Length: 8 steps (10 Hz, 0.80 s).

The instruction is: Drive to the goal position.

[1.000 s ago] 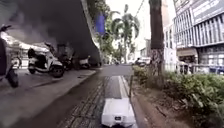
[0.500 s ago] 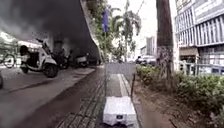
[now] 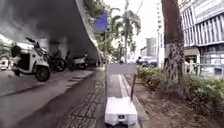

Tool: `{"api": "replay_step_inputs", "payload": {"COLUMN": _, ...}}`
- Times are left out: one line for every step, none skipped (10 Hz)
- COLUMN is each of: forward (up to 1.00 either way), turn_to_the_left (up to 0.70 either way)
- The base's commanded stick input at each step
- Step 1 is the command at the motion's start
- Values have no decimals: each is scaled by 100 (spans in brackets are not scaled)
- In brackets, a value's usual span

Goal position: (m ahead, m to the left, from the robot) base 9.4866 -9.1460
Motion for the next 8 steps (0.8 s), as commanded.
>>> {"api": "replay_step_inputs", "payload": {"forward": 69, "turn_to_the_left": 1}}
{"api": "replay_step_inputs", "payload": {"forward": 69, "turn_to_the_left": 1}}
{"api": "replay_step_inputs", "payload": {"forward": 69, "turn_to_the_left": -3}}
{"api": "replay_step_inputs", "payload": {"forward": 69, "turn_to_the_left": -14}}
{"api": "replay_step_inputs", "payload": {"forward": 69, "turn_to_the_left": -14}}
{"api": "replay_step_inputs", "payload": {"forward": 69, "turn_to_the_left": 0}}
{"api": "replay_step_inputs", "payload": {"forward": 69, "turn_to_the_left": 1}}
{"api": "replay_step_inputs", "payload": {"forward": 69, "turn_to_the_left": 1}}
